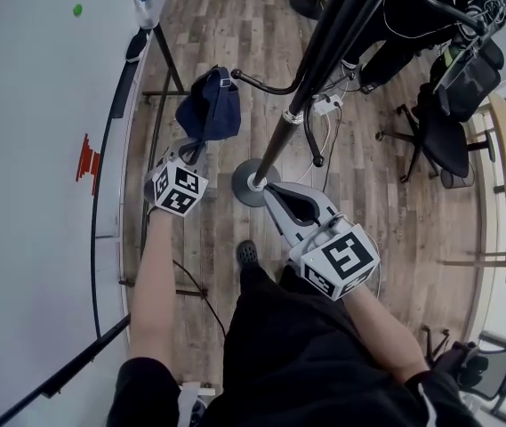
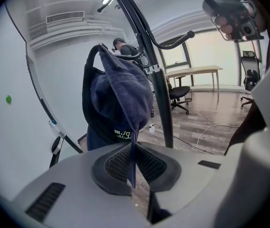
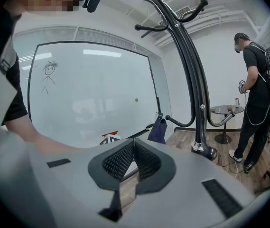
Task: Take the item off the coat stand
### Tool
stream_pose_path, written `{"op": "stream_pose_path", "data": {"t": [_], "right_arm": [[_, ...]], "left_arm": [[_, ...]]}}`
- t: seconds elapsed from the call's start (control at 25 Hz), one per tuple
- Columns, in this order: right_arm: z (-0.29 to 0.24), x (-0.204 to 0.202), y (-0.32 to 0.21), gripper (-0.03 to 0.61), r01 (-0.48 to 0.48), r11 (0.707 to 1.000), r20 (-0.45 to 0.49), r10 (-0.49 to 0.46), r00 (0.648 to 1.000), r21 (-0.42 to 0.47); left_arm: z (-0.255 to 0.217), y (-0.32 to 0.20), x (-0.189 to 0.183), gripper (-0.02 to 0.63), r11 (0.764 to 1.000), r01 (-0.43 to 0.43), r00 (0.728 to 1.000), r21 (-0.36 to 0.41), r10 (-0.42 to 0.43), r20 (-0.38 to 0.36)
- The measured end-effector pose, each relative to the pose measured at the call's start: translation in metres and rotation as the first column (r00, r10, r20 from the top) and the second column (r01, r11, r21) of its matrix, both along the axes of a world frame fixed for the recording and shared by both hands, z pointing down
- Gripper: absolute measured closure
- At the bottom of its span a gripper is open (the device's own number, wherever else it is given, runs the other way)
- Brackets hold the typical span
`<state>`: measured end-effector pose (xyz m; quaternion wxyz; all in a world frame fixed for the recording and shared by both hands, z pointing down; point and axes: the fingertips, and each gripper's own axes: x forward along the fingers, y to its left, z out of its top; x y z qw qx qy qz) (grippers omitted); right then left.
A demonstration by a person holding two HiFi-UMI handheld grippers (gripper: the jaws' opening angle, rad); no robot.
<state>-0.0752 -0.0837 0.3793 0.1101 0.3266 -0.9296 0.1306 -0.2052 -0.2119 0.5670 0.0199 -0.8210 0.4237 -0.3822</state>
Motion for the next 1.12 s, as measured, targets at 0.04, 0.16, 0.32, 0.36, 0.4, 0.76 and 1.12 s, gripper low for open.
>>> {"op": "stream_pose_path", "data": {"t": [0.04,0.16,0.32,0.36,0.4,0.76,1.12], "right_arm": [[0.000,0.000,0.001,0.546,0.008,1.000,0.003,-0.008,1.000,0.004],[-0.001,0.003,0.002,0.548,0.019,1.000,0.014,-0.019,1.000,0.005],[-0.005,0.013,0.004,0.546,0.045,0.999,0.034,-0.045,0.998,0.006],[-0.007,0.016,0.006,0.548,0.052,0.999,0.040,-0.052,0.998,0.006],[-0.008,0.020,0.007,0.548,0.057,0.998,0.046,-0.057,0.997,0.004],[-0.012,0.076,0.010,0.548,0.095,0.995,0.095,-0.097,0.991,0.023],[-0.017,0.134,0.023,0.546,0.135,0.989,0.132,-0.141,0.981,0.052]], "left_arm": [[0.000,0.003,-0.001,0.581,1.000,0.007,1.000,-0.002,-0.007,-0.001],[-0.003,0.015,0.001,0.581,0.999,0.032,0.999,-0.003,-0.032,-0.017],[-0.011,0.039,0.011,0.581,0.997,0.077,0.996,-0.003,-0.077,-0.046],[-0.014,0.045,0.014,0.581,0.996,0.093,0.995,-0.001,-0.093,-0.048],[-0.018,0.052,0.016,0.581,0.994,0.111,0.992,0.002,-0.111,-0.052],[-0.059,0.114,0.059,0.581,0.965,0.260,0.960,0.027,-0.255,-0.114],[-0.132,0.163,0.117,0.581,0.910,0.391,0.899,0.136,-0.345,-0.270]]}}
